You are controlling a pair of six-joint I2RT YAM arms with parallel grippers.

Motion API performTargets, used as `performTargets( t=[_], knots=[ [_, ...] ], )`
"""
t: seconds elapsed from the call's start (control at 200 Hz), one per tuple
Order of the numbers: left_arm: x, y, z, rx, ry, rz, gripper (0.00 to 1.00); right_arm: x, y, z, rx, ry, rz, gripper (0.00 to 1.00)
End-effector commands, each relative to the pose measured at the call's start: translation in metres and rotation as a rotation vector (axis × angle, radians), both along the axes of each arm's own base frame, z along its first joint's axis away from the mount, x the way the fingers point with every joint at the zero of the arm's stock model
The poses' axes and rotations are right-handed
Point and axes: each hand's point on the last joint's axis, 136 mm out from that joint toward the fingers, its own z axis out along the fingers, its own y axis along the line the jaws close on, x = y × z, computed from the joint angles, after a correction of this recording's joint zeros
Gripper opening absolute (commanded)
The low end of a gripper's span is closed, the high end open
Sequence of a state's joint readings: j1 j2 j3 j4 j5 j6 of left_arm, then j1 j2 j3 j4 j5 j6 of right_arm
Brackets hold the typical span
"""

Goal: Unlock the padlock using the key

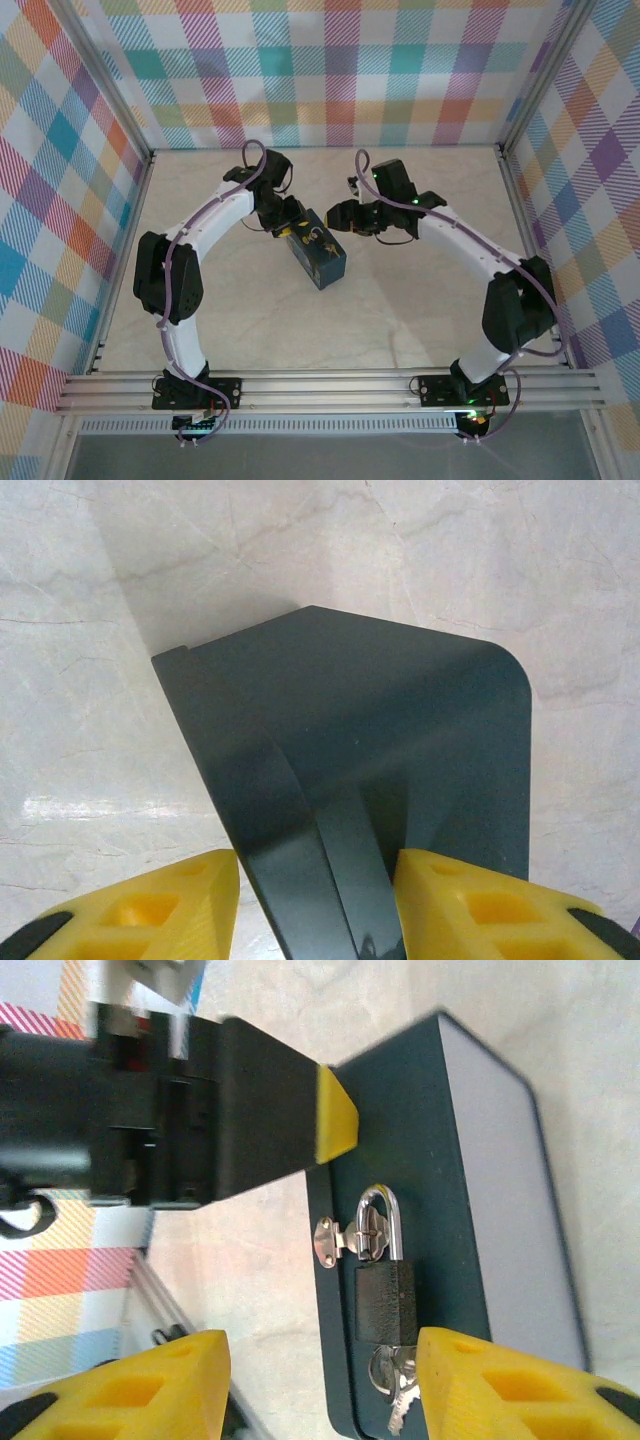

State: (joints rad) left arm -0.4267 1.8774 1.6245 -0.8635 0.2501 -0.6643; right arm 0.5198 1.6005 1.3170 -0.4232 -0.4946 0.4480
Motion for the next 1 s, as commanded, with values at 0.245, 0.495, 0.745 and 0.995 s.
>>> performTargets(
  t=[0.245, 0.495, 0.745, 0.995],
  knots=[
    [-0.017, 0.011, -0.026, 0.044, 0.116, 0.01, 0.44, -0.025, 0.028, -0.009, -0.468, -0.567, 0.322, 0.52],
    [-0.019, 0.01, -0.025, 0.037, 0.124, 0.013, 0.44, -0.01, 0.026, -0.027, -0.617, -0.677, 0.362, 0.56],
    [-0.02, 0.01, -0.024, 0.033, 0.127, 0.015, 0.44, -0.006, 0.031, -0.039, -0.623, -0.656, 0.403, 0.56],
    [-0.02, 0.01, -0.022, 0.032, 0.127, 0.013, 0.44, 0.0, 0.018, -0.052, -0.622, -0.56, 0.376, 0.47]
  ],
)
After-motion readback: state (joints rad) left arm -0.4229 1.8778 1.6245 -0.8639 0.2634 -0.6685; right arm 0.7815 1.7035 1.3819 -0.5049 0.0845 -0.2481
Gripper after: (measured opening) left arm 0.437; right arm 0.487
